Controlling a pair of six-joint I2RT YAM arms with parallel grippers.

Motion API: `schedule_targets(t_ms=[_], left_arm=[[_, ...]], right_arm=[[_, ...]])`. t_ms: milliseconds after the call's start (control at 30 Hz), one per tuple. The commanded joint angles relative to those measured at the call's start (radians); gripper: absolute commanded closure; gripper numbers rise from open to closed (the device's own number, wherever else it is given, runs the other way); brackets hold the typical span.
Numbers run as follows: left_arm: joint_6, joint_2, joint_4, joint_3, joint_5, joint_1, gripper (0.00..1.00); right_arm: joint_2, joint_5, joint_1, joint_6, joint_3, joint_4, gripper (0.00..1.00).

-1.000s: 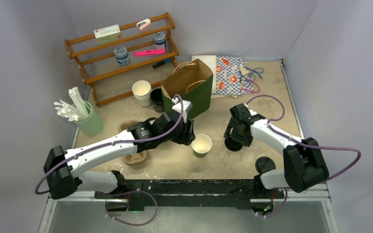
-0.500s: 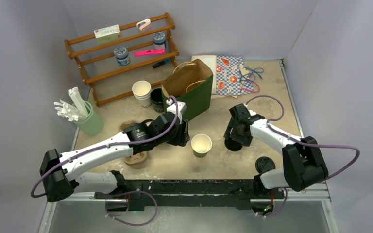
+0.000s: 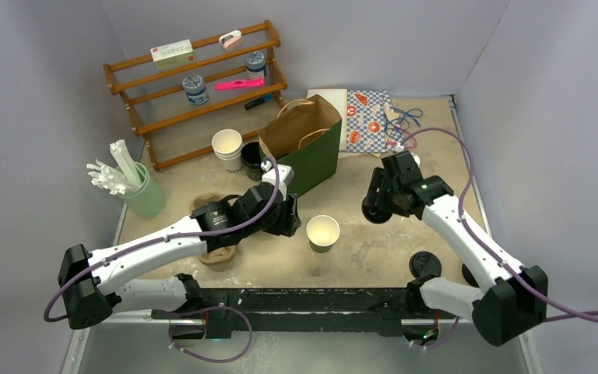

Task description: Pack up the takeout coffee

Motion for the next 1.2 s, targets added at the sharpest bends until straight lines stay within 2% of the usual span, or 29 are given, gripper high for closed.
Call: schedule_targets(t_ms=[0, 167, 367, 667, 1167], left_arm=[[-0.018, -0.048, 0.089, -0.053, 0.010, -0.003, 0.51], [-0.051, -0.104, 0.217, -0.157, 0.075, -0.001, 0.51], [-0.127, -0.172, 0.353, -0.266, 0.136, 0.021, 0.59], [-0.214, -0.220, 0.445, -0.366, 0.257, 0.105, 0.63], [-0.214, -0.109, 0.452, -0.355, 0.334, 0.123, 0.76]], right_arm=[[-0.066, -0.094, 0.071, -0.108, 0.092, -0.051, 0.45], [-0.058, -0.133, 0.243, -0.153, 0.154, 0.000, 0.47], [-0.009, -0.147, 0.376, -0.181, 0.185, 0.005, 0.46], [0.048, -0.190, 0.420, -0.187, 0.174, 0.044, 0.45], [0.129, -0.138, 0.502, -0.222, 0.195, 0.035, 0.43]])
